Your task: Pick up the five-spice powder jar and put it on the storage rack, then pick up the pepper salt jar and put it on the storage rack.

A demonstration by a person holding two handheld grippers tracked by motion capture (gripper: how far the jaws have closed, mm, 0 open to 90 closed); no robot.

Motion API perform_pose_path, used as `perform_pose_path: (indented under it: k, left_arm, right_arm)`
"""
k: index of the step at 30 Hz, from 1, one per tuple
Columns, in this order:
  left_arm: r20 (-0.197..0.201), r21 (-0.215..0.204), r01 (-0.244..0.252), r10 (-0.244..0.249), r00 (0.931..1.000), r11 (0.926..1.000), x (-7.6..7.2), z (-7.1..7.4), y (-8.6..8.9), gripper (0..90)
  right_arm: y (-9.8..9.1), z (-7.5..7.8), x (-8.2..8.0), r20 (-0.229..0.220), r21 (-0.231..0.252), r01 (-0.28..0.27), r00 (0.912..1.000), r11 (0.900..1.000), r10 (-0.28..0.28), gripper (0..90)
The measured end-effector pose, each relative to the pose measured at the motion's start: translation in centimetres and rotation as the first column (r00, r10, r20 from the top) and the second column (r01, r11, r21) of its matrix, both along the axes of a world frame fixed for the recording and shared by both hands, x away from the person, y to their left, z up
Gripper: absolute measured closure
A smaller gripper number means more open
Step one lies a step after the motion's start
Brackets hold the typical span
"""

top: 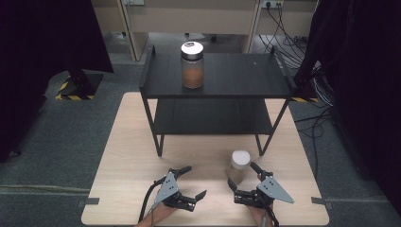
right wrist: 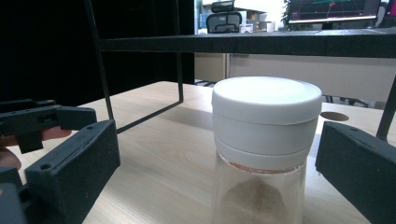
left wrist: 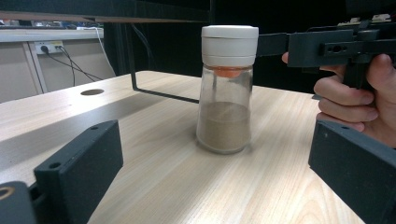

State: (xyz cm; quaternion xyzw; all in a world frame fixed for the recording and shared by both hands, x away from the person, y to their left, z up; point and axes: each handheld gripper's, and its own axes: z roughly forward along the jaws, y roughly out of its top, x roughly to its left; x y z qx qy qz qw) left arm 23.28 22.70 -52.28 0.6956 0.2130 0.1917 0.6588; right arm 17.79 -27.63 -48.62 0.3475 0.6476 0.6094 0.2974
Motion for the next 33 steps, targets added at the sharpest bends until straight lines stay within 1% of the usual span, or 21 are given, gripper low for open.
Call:
perform_pose_path:
  k: [14,20,23,28,33]
  left_arm:
    - [-0.009,-0.014,-0.01,0.01,0.9999,0.9998,-0.02,-0.1,0.11,2.6]
    - [-0.002,-0.005,-0.008,0.008,1.0,1.0,-0.06,-0.05,0.04,2.6]
    - [-0.005,-0.011,-0.01,0.01,0.9999,0.9999,-0.05,-0.09,0.09,2.6]
    - [0.0,-0.008,-0.011,0.011,0.9999,0.9999,-0.13,-0.08,0.06,2.6]
    - [-0.004,-0.008,-0.01,0.01,0.9999,0.9999,-0.1,-0.07,0.07,2.6]
  right_arm:
    - [-0.08,-0.02,-0.02,-0.003,0.009,0.004,1.0,1.0,-0.004,0.1]
    - [-0.1,-0.01,0.08,-0.007,0.011,0.005,1.0,0.9999,-0.005,0.1]
    - [-0.12,0.0,-0.02,-0.001,0.008,0.005,1.0,1.0,-0.005,0.1]
    - [-0.22,-0.01,0.0,-0.004,0.013,0.009,1.0,0.9999,-0.008,0.1]
    - [-0.2,-0.06,-0.1,0.002,0.011,0.008,1.0,0.9999,-0.008,0.1]
